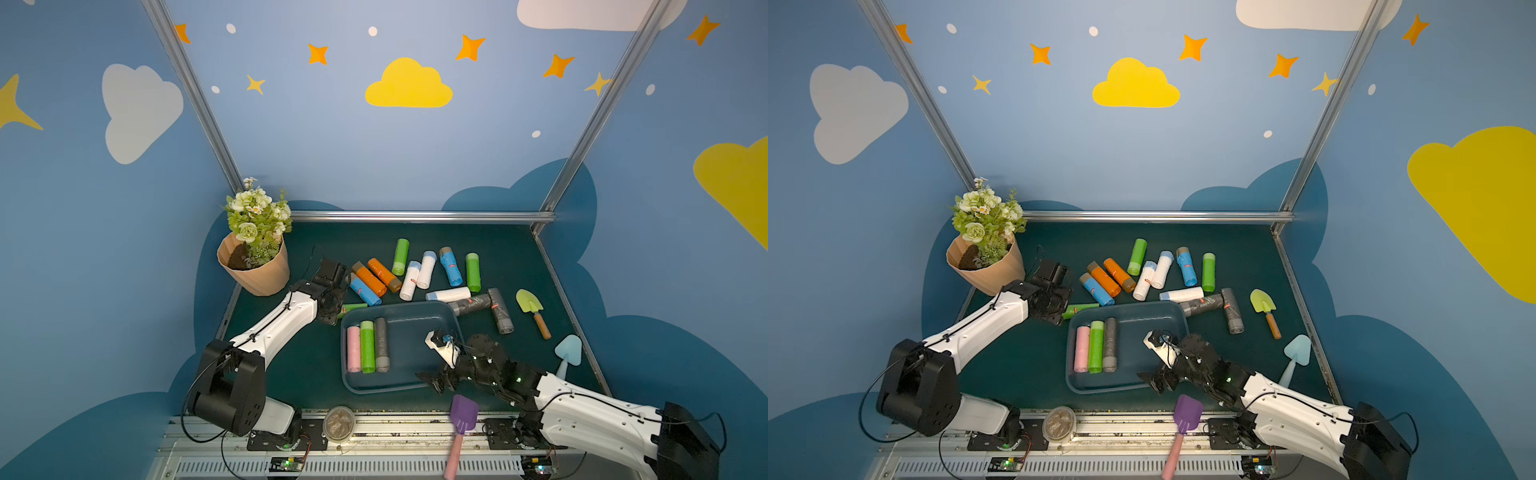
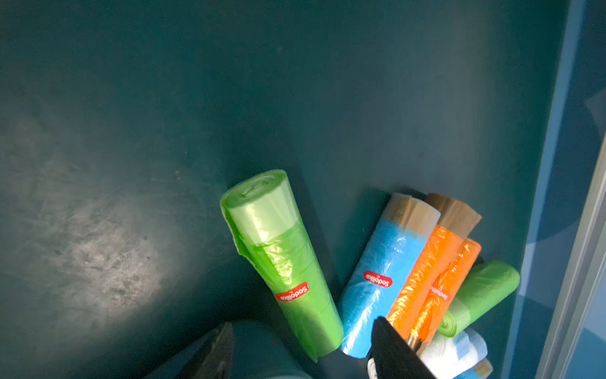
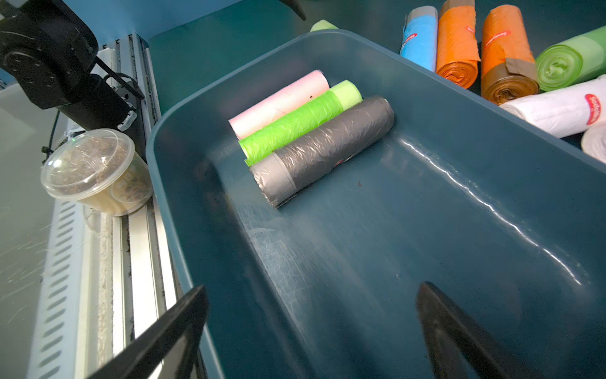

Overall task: Put the roll of trash bags into the storage box
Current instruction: Pick up the roll of trash bags from the center of the board.

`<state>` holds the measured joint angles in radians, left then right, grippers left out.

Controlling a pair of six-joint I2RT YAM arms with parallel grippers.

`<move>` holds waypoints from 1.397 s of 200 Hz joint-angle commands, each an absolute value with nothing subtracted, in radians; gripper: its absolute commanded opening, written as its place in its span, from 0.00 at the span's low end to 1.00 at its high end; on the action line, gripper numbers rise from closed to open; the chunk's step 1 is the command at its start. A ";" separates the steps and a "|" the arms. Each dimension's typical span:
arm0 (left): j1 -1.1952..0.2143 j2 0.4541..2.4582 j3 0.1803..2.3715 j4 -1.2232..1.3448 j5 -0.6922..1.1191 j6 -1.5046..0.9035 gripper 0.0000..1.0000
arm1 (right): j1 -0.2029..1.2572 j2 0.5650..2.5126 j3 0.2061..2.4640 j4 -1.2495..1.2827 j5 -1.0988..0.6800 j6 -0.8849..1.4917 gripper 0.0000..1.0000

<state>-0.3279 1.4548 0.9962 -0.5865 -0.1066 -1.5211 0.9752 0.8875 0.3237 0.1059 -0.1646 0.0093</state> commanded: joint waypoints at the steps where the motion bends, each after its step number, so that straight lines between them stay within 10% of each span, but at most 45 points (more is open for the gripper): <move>1: -0.306 1.475 0.964 -0.587 -0.113 -1.629 0.68 | 0.980 0.900 0.342 0.119 -0.155 -0.006 0.97; 279: -0.243 1.616 0.921 -0.391 -0.158 -1.763 0.39 | 0.980 0.898 0.347 0.107 -0.094 0.007 0.97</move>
